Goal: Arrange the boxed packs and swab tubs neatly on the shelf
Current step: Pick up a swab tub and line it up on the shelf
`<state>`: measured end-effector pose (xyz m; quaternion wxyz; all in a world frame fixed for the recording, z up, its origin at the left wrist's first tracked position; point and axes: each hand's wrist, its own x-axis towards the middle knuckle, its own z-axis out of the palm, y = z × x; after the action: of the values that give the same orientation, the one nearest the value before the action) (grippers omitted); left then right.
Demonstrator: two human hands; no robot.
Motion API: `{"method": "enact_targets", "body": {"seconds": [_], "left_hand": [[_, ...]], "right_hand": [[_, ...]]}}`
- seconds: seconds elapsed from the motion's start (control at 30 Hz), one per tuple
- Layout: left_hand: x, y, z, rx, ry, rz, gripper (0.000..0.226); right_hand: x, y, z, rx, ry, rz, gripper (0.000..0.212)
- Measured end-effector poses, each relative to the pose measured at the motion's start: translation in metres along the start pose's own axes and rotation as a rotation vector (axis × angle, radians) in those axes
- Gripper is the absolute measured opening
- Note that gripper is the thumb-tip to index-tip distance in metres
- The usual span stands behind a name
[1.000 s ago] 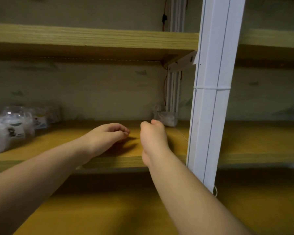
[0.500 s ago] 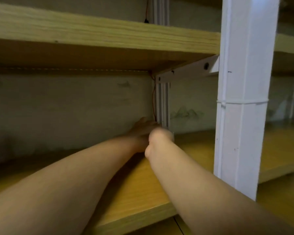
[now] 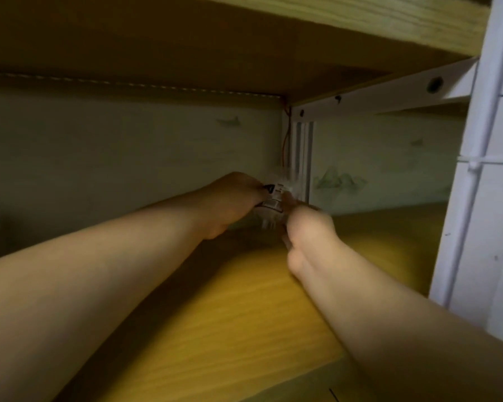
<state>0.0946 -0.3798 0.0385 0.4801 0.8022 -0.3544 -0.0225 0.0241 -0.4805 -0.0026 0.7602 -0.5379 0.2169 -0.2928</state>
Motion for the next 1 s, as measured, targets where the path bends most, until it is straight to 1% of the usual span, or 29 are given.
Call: {"method": "enact_targets", "body": {"seconds": [0.07,0.13,0.23,0.3,0.37,0.4,0.47,0.53,0.6,0.67,0.73,0.83,0.9,1.0], "left_hand": [[0.0,-0.004,-0.008,-0.07,-0.016,-0.052,0.019],[-0.009,-0.002,-0.014,-0.12,-0.001,-0.055,0.015],[-0.041,0.003,-0.022,-0.174,0.096,-0.069,0.009],[-0.073,0.002,-0.025,-0.214,0.165,-0.069,0.004],[-0.111,0.002,-0.025,-0.19,0.237,-0.043,0.021],[-0.132,0.004,-0.023,-0.18,0.246,-0.033,0.028],[-0.17,0.008,-0.013,-0.2,0.223,-0.045,0.034],[-0.197,0.01,0.001,-0.201,0.246,-0.074,0.039],[-0.21,0.012,0.014,-0.151,0.307,-0.088,0.054],[-0.216,0.015,0.019,-0.12,0.346,-0.096,0.066],[-0.219,0.018,0.021,-0.121,0.346,-0.091,0.066],[-0.219,0.013,0.019,-0.185,0.355,-0.075,0.046],[-0.218,0.012,0.02,-0.169,0.36,-0.065,0.033],[-0.217,0.013,0.02,-0.107,0.387,-0.056,0.027]], "right_hand": [[-0.003,-0.001,0.001,0.037,-0.041,-0.023,0.031],[-0.013,-0.001,0.004,0.092,-0.083,-0.038,0.029],[-0.031,-0.004,0.006,0.023,-0.174,-0.117,0.031],[-0.053,-0.006,-0.002,-0.001,-0.297,-0.123,0.032],[-0.076,-0.008,-0.021,-0.128,-0.429,-0.152,0.037],[-0.085,-0.008,-0.033,-0.22,-0.481,-0.188,0.038],[-0.1,-0.007,-0.055,-0.339,-0.598,-0.244,0.038],[-0.111,-0.006,-0.07,-0.328,-0.7,-0.26,0.036],[-0.117,-0.007,-0.08,-0.339,-0.751,-0.295,0.032],[-0.12,-0.007,-0.084,-0.371,-0.775,-0.343,0.03],[-0.121,-0.004,-0.083,-0.402,-0.763,-0.376,0.029],[-0.119,-0.001,-0.08,-0.42,-0.737,-0.419,0.031],[-0.117,0.001,-0.08,-0.443,-0.723,-0.441,0.035],[-0.114,0.004,-0.078,-0.482,-0.695,-0.47,0.031]]}}
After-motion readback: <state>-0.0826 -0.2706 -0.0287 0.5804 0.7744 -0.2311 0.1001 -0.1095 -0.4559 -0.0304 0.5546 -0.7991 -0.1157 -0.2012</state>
